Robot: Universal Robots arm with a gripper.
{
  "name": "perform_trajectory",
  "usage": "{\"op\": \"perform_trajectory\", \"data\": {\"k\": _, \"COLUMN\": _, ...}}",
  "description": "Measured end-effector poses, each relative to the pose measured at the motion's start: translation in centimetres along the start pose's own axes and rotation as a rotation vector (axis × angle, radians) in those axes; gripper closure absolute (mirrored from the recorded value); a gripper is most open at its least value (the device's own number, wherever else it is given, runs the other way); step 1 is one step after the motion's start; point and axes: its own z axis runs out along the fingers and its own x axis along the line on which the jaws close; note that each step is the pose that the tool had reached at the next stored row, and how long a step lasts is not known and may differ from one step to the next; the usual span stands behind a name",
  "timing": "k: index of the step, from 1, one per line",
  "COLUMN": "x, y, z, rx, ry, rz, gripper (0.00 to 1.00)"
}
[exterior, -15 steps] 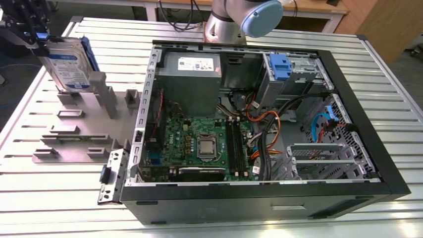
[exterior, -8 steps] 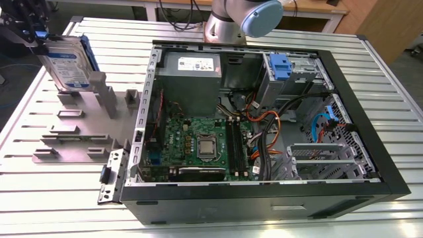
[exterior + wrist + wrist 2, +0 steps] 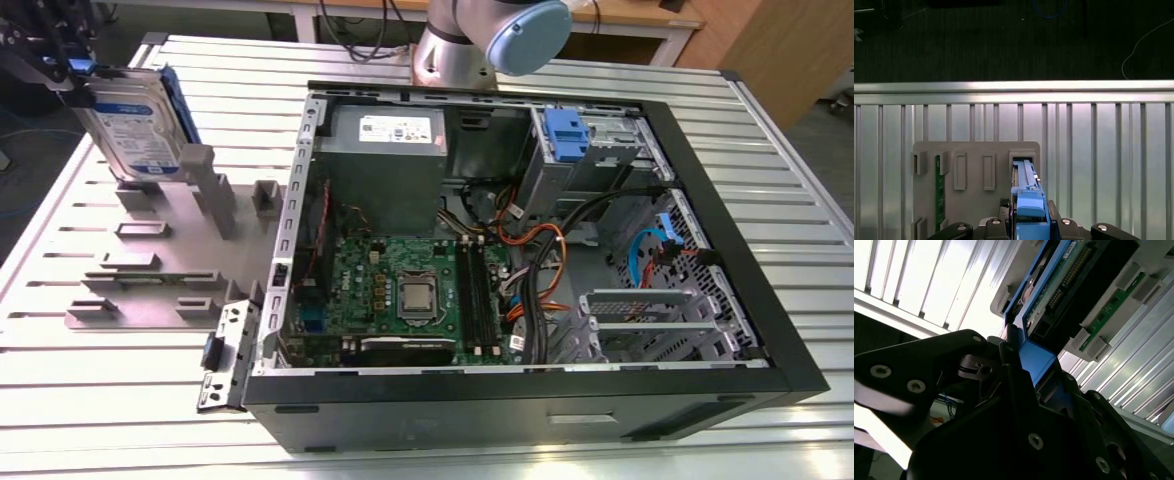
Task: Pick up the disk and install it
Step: 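Pick up the disk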
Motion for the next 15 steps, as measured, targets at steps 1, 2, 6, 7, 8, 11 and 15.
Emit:
{"op": "perform_trajectory", "data": {"k": 1, "x": 0.00, "y": 0.00, "z": -0.07, "rx": 0.0001, "ry": 0.0000, "rz": 0.000, "gripper": 0.64}}
{"op": "perform_trajectory", "data": {"k": 2, "x": 0.01, "y": 0.00, "z": -0.12, "rx": 0.0003, "ry": -0.0001, "rz": 0.000, "gripper": 0.64}}
{"op": "perform_trajectory", "data": {"k": 6, "x": 0.01, "y": 0.00, "z": -0.43, "rx": 0.0000, "ry": 0.0000, "rz": 0.000, "gripper": 0.64}}
{"op": "perform_trajectory", "data": {"k": 7, "x": 0.02, "y": -0.01, "z": -0.52, "rx": 0.0000, "ry": -0.0001, "rz": 0.000, "gripper": 0.64}}
{"op": "perform_trajectory", "data": {"k": 8, "x": 0.02, "y": -0.01, "z": -0.61, "rx": 0.0001, "ry": -0.0001, "rz": 0.000, "gripper": 0.64}}
{"op": "perform_trajectory", "data": {"k": 11, "x": 0.03, "y": -0.01, "z": -0.76, "rx": 0.0002, "ry": -0.0002, "rz": 0.000, "gripper": 0.64}}
{"op": "perform_trajectory", "data": {"k": 15, "x": 0.03, "y": -0.01, "z": -0.90, "rx": 0.0002, "ry": -0.0002, "rz": 0.000, "gripper": 0.64}}
